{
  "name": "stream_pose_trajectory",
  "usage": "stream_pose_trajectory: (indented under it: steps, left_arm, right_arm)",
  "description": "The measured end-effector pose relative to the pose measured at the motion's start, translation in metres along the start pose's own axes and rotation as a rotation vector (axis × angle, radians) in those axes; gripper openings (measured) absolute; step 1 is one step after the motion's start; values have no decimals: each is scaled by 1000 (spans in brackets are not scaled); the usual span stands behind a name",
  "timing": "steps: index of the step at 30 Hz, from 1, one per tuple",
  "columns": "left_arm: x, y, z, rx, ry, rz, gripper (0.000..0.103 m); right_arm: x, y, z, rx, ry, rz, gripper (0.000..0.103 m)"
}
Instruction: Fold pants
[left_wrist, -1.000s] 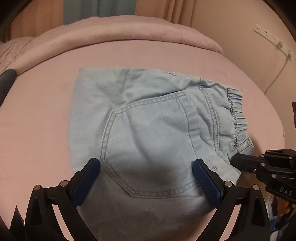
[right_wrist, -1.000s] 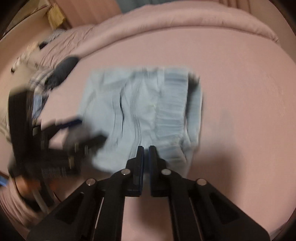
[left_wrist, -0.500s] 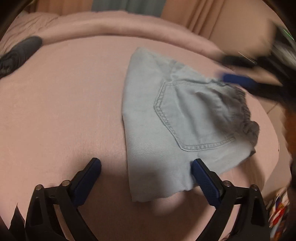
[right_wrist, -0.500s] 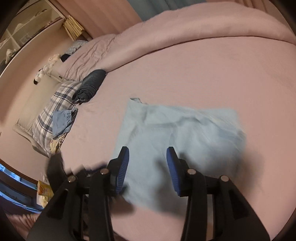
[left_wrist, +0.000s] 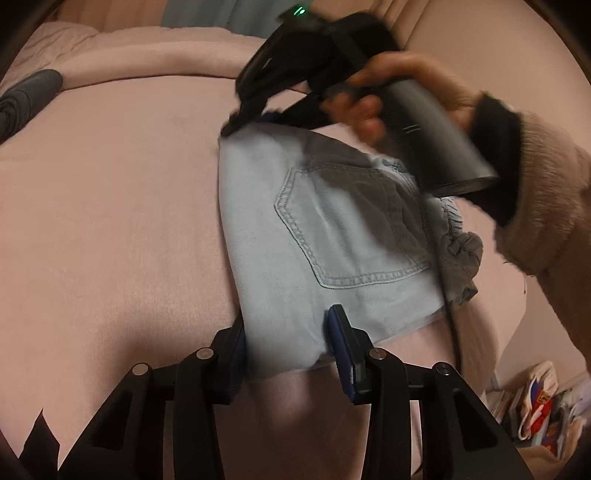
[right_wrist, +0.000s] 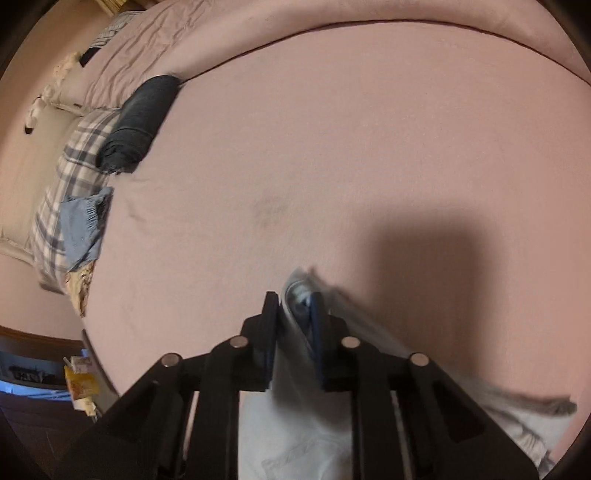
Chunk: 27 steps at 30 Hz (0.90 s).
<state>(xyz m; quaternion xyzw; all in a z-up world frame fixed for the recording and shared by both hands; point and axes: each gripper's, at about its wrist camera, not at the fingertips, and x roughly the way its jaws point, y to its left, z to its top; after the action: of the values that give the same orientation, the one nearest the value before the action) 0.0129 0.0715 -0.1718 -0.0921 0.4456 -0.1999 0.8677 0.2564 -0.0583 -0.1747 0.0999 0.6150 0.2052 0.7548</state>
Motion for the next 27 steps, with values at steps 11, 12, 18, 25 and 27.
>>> stream_pose_trajectory:
  steps: [11,12,18,25,27]
  left_arm:
    - [-49,-4,-20,-24,22,54,63]
    - [-54,-3,-20,-27,12,61,64]
    - [-56,0,23,2,-77,104,82]
    - [22,-35,46,173,24,223,75]
    - [39,-33,38,189,77,271,77]
  right_arm:
    - [-78,15,-36,-68,-314,-114,21]
    - [-97,16,-50,-92,-344,-117,31]
    - [-149,5,-144,-204,-391,-218,43]
    - [-143,-23,-224,-225,-379,-287,8]
    - [-127,-40,-230,-173,-342,-326,5]
